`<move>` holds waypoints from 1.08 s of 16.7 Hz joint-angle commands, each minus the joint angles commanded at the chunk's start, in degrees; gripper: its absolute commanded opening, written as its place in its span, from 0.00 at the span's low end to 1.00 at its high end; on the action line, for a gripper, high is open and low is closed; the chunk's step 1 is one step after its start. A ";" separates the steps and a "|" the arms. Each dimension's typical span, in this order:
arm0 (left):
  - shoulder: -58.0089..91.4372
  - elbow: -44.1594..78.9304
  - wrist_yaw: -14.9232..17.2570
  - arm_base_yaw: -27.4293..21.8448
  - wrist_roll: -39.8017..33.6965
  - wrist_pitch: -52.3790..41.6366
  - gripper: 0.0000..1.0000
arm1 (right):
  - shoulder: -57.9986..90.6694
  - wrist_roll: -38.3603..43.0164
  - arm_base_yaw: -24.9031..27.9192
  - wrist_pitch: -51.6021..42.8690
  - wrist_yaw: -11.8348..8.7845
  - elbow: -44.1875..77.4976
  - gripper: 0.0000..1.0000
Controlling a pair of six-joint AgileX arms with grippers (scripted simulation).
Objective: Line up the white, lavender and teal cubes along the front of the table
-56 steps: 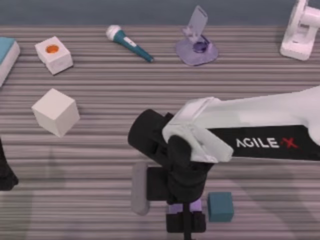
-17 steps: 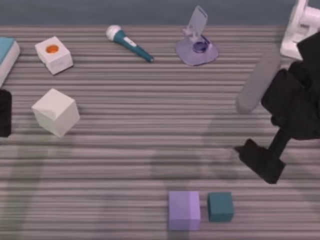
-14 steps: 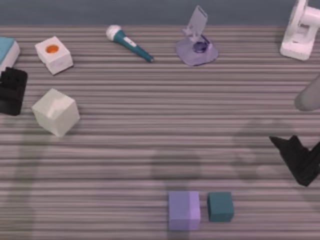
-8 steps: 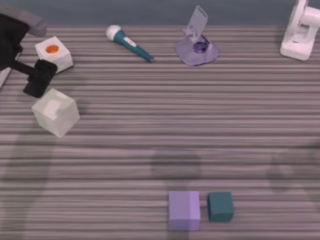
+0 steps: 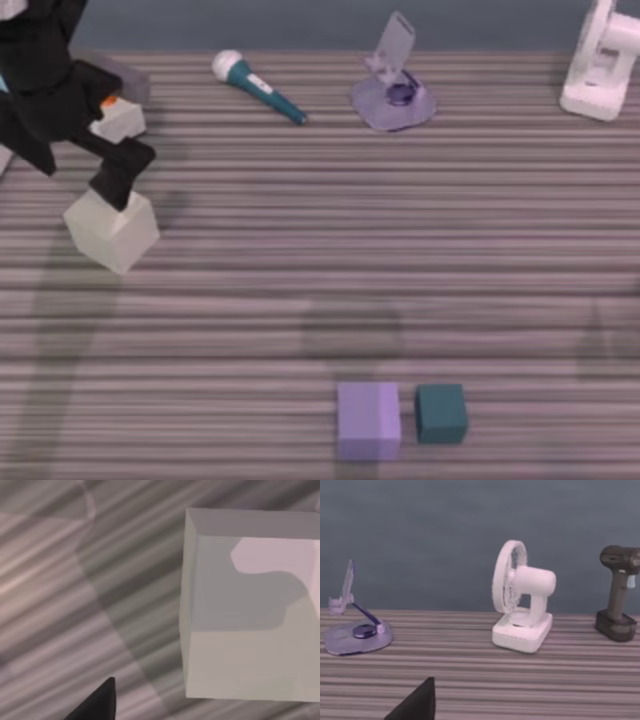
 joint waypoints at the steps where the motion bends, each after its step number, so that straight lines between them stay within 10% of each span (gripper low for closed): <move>1: 1.00 1.06 0.03 -0.07 0.23 -0.54 1.00 | -0.99 0.35 -0.38 0.57 0.14 -0.65 1.00; 18: 7.31 -9.59 0.10 -0.02 0.49 16.21 1.00 | -1.47 0.52 -0.55 0.83 0.21 -0.94 1.00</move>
